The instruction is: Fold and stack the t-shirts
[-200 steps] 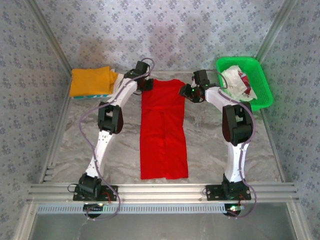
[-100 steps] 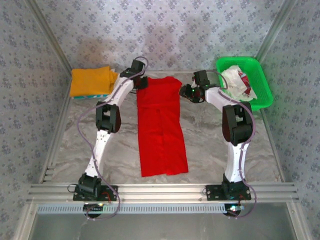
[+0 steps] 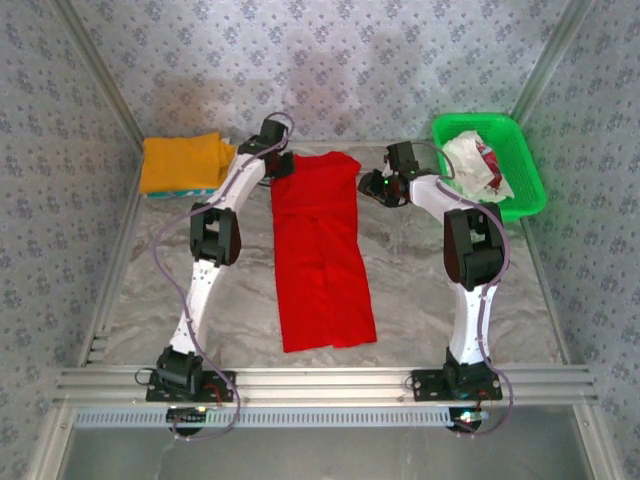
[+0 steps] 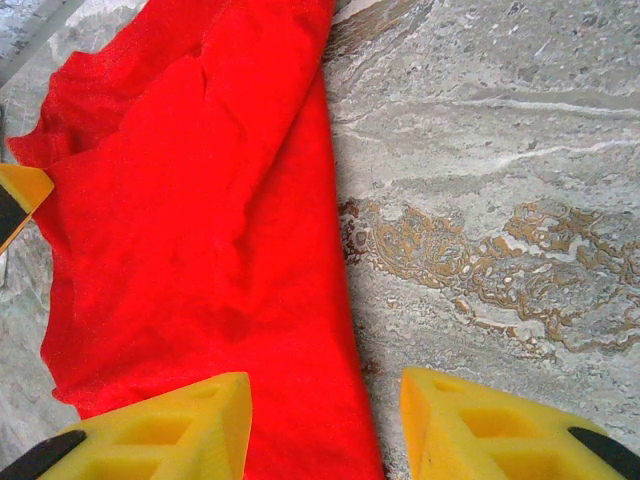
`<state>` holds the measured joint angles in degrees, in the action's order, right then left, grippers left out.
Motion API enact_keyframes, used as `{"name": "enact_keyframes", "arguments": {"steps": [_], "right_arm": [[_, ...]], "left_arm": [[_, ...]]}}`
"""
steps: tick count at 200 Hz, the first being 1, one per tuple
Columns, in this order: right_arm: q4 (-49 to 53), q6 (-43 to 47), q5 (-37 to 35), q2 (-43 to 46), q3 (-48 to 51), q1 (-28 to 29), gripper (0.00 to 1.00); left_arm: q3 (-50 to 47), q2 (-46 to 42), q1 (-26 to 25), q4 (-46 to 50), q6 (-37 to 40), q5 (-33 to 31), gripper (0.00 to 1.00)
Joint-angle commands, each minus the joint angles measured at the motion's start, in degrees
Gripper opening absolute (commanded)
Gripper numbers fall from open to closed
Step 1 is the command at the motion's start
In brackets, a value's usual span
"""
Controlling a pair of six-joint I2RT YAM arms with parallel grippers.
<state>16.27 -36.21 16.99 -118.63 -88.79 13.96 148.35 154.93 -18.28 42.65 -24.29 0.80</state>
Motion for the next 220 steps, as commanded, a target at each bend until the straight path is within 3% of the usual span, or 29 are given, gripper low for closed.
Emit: {"name": "enact_keyframes", "arguments": {"steps": [1, 32, 51, 84, 220], "right_arm": [[0.5, -0.5, 0.5, -0.7, 0.0, -0.2, 0.46], [0.6, -0.5, 0.6, -0.7, 0.0, -0.3, 0.46], [0.5, -0.6, 0.7, -0.6, 0.0, -0.4, 0.46], [0.1, -0.8, 0.9, -0.7, 0.4, -0.4, 0.46], [-0.4, -1.1, 1.4, -1.3, 0.6, -1.1, 0.46]], "left_arm": [[-0.1, -4.4, -0.3, 0.9, 0.2, 1.1, 0.06], [0.1, -5.5, -0.5, 1.4, -0.2, 2.0, 0.17], [0.1, -6.3, -0.7, 1.4, 0.0, 1.7, 0.15], [0.2, -6.7, -0.7, 1.5, -0.1, 1.6, 0.0], [-2.7, -8.0, 1.6, 2.6, -1.5, -3.0, 0.0]]}}
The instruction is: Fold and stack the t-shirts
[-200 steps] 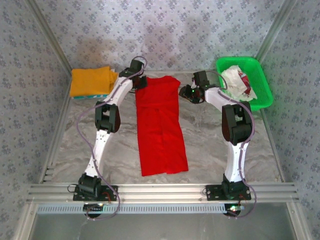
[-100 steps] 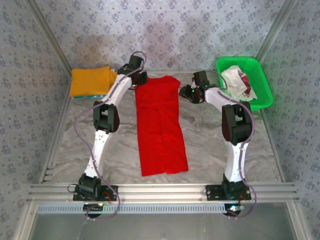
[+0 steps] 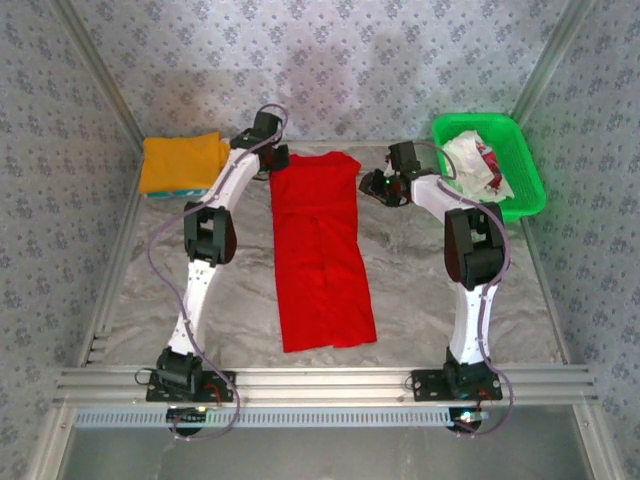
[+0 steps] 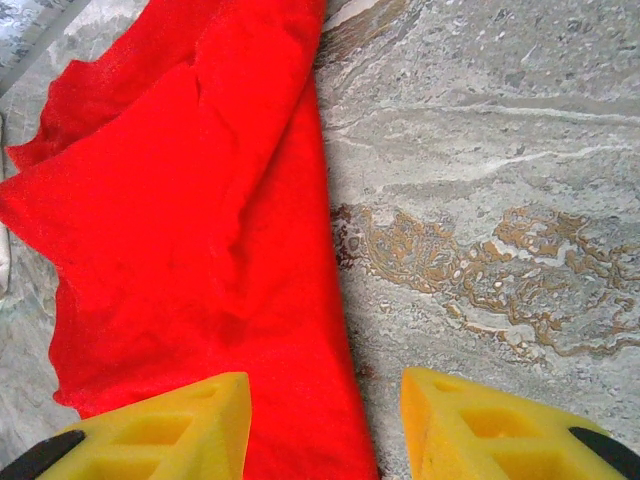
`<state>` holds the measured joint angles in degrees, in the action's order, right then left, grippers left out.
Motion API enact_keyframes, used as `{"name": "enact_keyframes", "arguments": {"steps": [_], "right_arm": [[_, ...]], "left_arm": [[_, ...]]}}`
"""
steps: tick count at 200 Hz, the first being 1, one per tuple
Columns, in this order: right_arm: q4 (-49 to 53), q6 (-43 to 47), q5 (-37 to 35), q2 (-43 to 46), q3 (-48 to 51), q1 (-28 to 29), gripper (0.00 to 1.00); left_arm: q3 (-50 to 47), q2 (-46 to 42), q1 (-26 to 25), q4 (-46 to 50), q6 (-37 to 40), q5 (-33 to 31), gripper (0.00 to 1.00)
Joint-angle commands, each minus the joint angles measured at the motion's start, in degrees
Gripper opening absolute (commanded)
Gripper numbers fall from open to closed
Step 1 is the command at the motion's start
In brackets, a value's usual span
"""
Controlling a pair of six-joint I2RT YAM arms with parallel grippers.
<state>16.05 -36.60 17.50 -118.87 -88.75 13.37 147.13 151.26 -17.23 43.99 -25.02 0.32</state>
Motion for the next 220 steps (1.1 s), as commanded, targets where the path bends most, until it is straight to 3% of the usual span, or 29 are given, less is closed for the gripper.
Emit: {"name": "enact_keyframes", "arguments": {"steps": [1, 104, 120, 136, 165, 177, 190, 202, 209, 220], "right_arm": [[-0.2, -0.6, 0.9, -1.1, 0.5, -0.5, 0.46], [0.4, -0.4, 0.5, -1.3, -0.1, -0.6, 0.46], [0.5, -0.1, 0.1, -1.3, -0.2, -0.5, 0.46], [0.6, 0.1, 0.6, -1.7, -1.3, 0.0, 0.46], [4.2, 5.4, 0.4, -3.2, -6.0, 2.3, 0.43], [5.2, 6.4, 0.3, -4.0, -7.3, 3.2, 0.34], [5.8, 7.2, -0.3, -4.7, -8.2, 3.9, 0.24], [6.8, 7.8, -0.6, -5.3, -9.1, 4.3, 0.14], [7.2, 8.0, -0.8, -5.4, -9.2, 4.5, 0.12], [7.3, 8.2, -1.2, -5.4, -9.2, 4.8, 0.1]], "left_arm": [[-1.6, -4.3, 0.6, 1.2, -0.8, -2.6, 0.0], [-6.4, -5.4, 1.6, 0.1, -2.6, -7.5, 0.0], [-6.0, -5.3, 1.6, -0.2, -2.3, -5.9, 0.24], [-5.8, -6.1, 1.3, 0.5, -2.0, -6.3, 0.27], [-11.1, -12.4, -0.2, -1.5, -2.1, -7.0, 0.45], [-17.8, -17.8, -1.4, -4.6, -2.0, -8.4, 0.49], [-31.1, -26.7, -2.5, -14.4, -2.9, -10.4, 0.55], [-44.8, -35.2, -2.5, -23.0, -4.9, -11.6, 0.7], [-50.4, -39.0, -1.9, -25.5, -6.4, -11.7, 0.78], [-57.3, -43.4, -1.3, -27.7, -7.6, -11.4, 0.8]]}}
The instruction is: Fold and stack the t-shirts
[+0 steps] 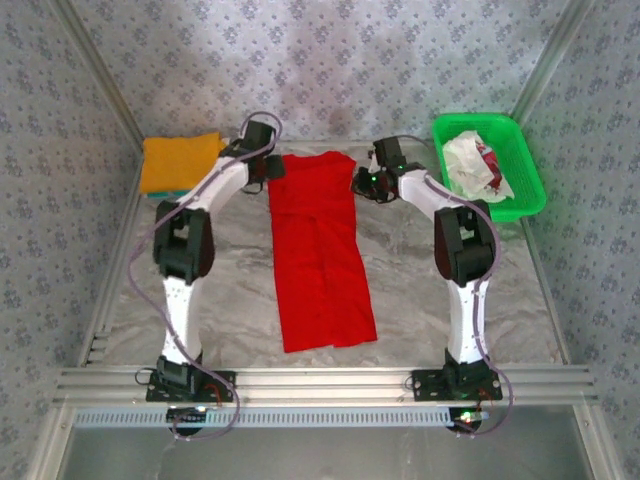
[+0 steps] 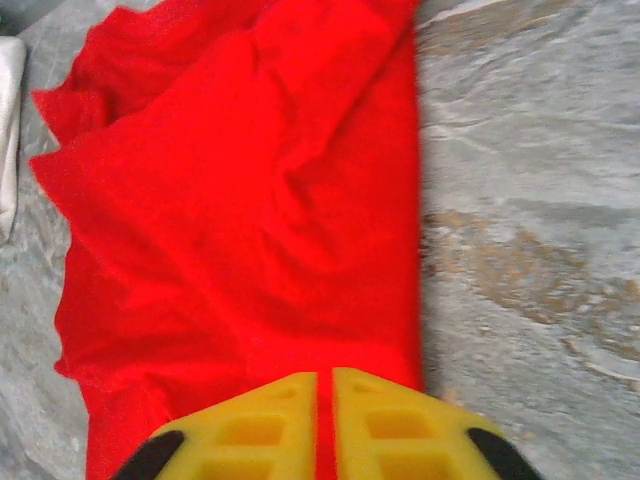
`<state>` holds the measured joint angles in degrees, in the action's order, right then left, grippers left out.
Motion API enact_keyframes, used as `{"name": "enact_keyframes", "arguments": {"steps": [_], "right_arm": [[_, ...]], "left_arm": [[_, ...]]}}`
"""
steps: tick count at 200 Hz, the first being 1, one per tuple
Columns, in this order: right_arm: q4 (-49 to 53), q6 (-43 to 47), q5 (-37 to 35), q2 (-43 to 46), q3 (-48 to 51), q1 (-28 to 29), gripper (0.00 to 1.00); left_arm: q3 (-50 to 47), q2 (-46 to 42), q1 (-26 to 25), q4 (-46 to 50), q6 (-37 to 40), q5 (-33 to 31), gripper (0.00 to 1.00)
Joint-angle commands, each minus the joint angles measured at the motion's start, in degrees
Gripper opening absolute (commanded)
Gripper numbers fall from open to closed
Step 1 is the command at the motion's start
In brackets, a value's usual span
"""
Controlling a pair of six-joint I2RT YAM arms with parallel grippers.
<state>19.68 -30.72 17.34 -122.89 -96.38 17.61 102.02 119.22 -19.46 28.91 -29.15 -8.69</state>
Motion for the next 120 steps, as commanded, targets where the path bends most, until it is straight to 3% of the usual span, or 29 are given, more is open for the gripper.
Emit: {"name": "enact_keyframes", "arguments": {"steps": [1, 10, 39, 59, 76, 120], "right_arm": [[3.7, 2.3, -1.1, -1.4, -1.7, 0.5, 0.09], [4.2, 2.6, -1.3, -1.3, -1.7, 0.8, 0.06], [5.1, 3.3, -2.5, 0.6, 0.8, 2.4, 0.0], [3.6, 2.8, -2.5, 2.3, 4.7, 4.0, 0.0], [3.1, 2.0, -2.9, 1.9, 6.3, 5.4, 0.0], [2.7, -1.8, -5.6, -0.9, 7.1, 4.9, 0.0]], "left_arm": [[-12.6, -11.8, 0.9, -12.7, -3.5, -2.5, 0.8], [-17.2, -14.5, 0.7, -13.7, -3.6, -2.7, 0.79], [-28.5, -19.6, -1.9, -18.3, -2.4, 3.1, 0.5], [-29.0, -16.1, -4.7, -18.6, -1.5, 9.7, 0.33], [-26.5, -11.3, -6.8, -18.2, -1.7, 11.6, 0.16], [-20.6, -1.4, -7.8, -21.4, -4.2, 11.8, 0.11]]}}
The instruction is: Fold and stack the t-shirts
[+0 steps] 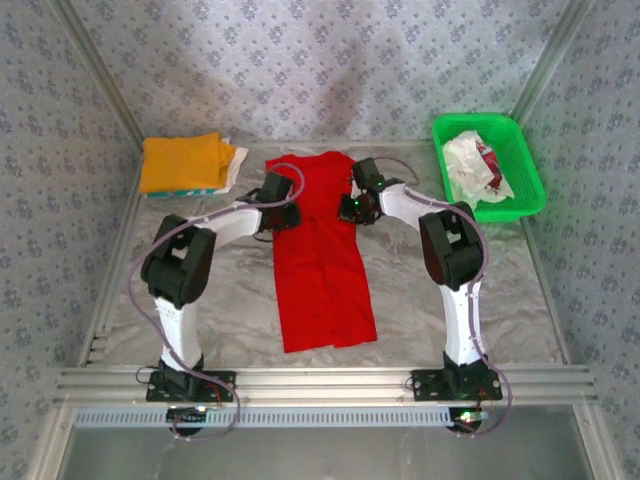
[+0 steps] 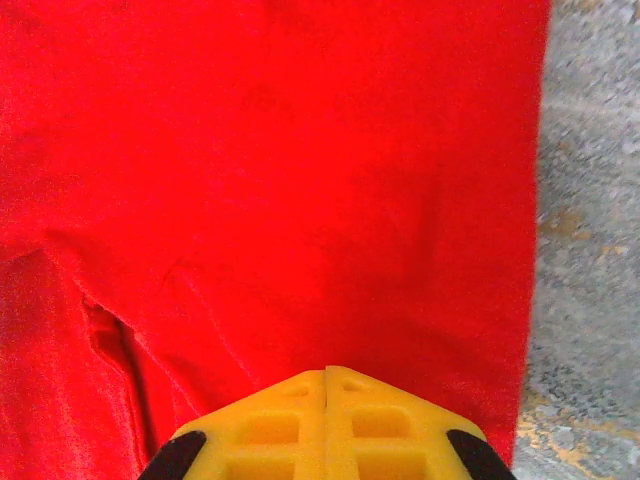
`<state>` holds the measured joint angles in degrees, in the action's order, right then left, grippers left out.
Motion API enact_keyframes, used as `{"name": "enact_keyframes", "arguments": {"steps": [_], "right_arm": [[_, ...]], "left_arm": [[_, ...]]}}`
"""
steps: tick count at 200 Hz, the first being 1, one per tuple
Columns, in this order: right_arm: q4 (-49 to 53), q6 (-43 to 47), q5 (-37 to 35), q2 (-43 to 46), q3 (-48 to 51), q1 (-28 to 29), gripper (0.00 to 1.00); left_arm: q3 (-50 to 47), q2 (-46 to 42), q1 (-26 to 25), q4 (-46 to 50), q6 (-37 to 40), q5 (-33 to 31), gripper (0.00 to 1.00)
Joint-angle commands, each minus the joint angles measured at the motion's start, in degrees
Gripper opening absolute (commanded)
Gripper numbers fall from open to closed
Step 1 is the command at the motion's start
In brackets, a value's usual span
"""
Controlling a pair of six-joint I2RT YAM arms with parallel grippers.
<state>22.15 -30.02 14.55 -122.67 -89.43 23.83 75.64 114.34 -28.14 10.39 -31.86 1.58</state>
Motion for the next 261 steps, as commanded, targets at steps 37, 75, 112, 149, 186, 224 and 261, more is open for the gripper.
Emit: {"name": "enact_keyframes", "arguments": {"steps": [37, 75, 112, 149, 186, 224, 261], "right_arm": [[-1.0, -6.8, -3.2, -5.1, -1.8, -3.6, 0.0], [-0.1, -8.9, -3.7, -10.1, -8.4, -5.2, 0.0], [1.3, -8.5, -2.0, -13.5, -16.6, -6.7, 0.0], [4.4, -6.5, -0.4, -6.2, -17.6, -6.5, 0.15], [5.4, -2.8, -0.5, 10.1, -7.0, -4.8, 0.37], [-1.4, -2.2, 0.3, 35.3, 23.3, 0.4, 0.46], [-3.0, -11.5, 4.5, 57.0, 51.1, 5.0, 0.48]], "left_arm": [[15.5, 12.9, 1.7, -0.1, -0.9, 3.1, 0.1], [27.5, 21.5, 3.1, 2.4, 0.1, 5.4, 0.1], [38.9, 25.3, 4.9, 7.3, 0.6, 7.5, 0.11], [26.8, 8.8, 5.5, 3.0, 0.7, 5.3, 0.28], [4.3, -19.3, 5.9, -1.0, 1.1, 1.3, 0.45], [-16.5, -41.5, 6.2, 11.4, 1.3, 3.8, 0.58], [-38.5, -57.5, 3.8, 15.9, -4.7, 15.2, 0.58]]}}
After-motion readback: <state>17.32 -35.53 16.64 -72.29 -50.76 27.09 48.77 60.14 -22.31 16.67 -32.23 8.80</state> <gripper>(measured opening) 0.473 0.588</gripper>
